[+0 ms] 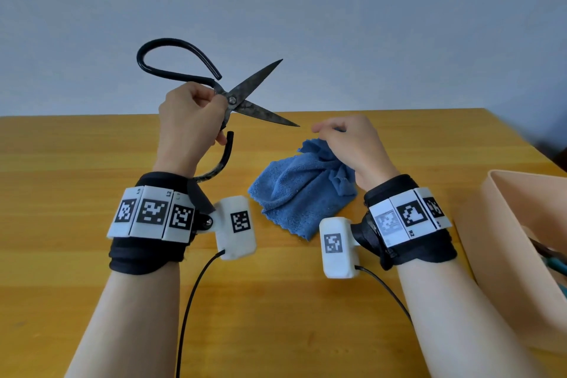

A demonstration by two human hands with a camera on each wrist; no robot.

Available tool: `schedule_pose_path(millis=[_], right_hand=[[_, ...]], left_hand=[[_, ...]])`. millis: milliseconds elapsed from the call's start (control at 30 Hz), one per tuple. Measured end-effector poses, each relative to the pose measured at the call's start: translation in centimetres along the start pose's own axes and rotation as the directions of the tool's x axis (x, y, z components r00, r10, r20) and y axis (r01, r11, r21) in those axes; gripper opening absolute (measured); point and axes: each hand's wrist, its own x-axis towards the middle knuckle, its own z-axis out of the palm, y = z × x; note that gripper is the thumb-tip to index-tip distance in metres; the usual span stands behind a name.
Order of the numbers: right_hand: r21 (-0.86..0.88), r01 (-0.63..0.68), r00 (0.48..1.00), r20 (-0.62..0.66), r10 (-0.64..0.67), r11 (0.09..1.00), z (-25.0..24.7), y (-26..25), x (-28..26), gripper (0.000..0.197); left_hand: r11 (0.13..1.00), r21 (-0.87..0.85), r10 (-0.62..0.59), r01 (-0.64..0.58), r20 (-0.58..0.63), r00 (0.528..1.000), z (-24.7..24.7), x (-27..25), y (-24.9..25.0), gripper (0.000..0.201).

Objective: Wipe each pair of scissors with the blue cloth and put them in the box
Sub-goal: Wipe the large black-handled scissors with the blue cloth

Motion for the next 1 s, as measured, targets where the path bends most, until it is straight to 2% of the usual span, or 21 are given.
schedule_pose_path(millis=[67, 267, 333, 400, 467, 533, 600, 700, 833, 933, 1000], right_hand=[[0.003, 0.016, 1.000, -0.004, -0.016, 1.000, 0.1, 0.1, 0.0, 0.027], [-0.001, 0.135, 0.974, -0.184, -0.133, 0.991, 0.5, 0.2, 0.5, 0.025], [0.004, 0.129, 0.974, -0.188, -0.126, 0.992, 0.5, 0.2, 0.4, 0.022], [0.020, 0.081, 0.994, -0.080, -0.079, 0.997, 0.5, 0.1, 0.2, 0.018], [-0.002, 0.012, 0.990, 0.137, -0.012, 1.000, 0.6, -0.1, -0.1, 0.016], [-0.101, -0.001, 0.938, 0.344, 0.036, 0.995, 1.0, -0.4, -0.7, 0.014], [-0.167, 0.037, 0.879, 0.475, 0.047, 0.985, 1.5, -0.7, -1.2, 0.015], [-0.213, 0.100, 0.806, 0.591, 0.046, 0.972, 2.3, -1.3, -1.8, 0.017], [-0.308, 0.225, 0.657, 0.749, 0.090, 0.924, 3.5, -1.5, -2.6, 0.024], [-0.343, 0.269, 0.645, 0.758, 0.096, 0.900, 4.3, -1.2, -2.6, 0.036], [-0.367, 0.246, 0.697, 0.710, 0.099, 0.897, 4.1, -1.3, -2.5, 0.025]], left_hand=[[1.000, 0.002, 0.005, -0.005, -0.010, 1.000, 0.0, -0.1, 0.0, 0.015], [0.999, -0.034, 0.022, -0.024, -0.069, 0.997, -0.4, 0.2, -0.2, 0.020], [0.999, -0.038, 0.020, -0.023, -0.086, 0.996, -0.4, 0.3, -0.3, 0.020], [0.999, -0.045, 0.015, -0.020, -0.105, 0.994, -0.4, 0.3, -0.3, 0.019], [0.999, -0.045, 0.014, -0.019, -0.125, 0.992, -0.4, 0.3, -0.4, 0.020], [0.999, -0.043, 0.012, -0.018, -0.136, 0.991, -0.4, 0.3, -0.4, 0.021], [0.999, -0.042, 0.005, -0.011, -0.139, 0.990, -0.4, 0.3, -0.5, 0.021], [0.999, -0.044, 0.001, -0.007, -0.132, 0.991, -0.5, 0.4, -0.5, 0.021], [0.999, -0.039, -0.001, -0.003, -0.113, 0.994, -0.4, 0.4, -0.5, 0.020], [1.000, -0.029, 0.000, -0.003, -0.103, 0.995, -0.2, 0.3, -0.5, 0.020], [1.000, -0.028, 0.008, -0.011, -0.100, 0.995, -0.1, 0.2, -0.5, 0.020]])
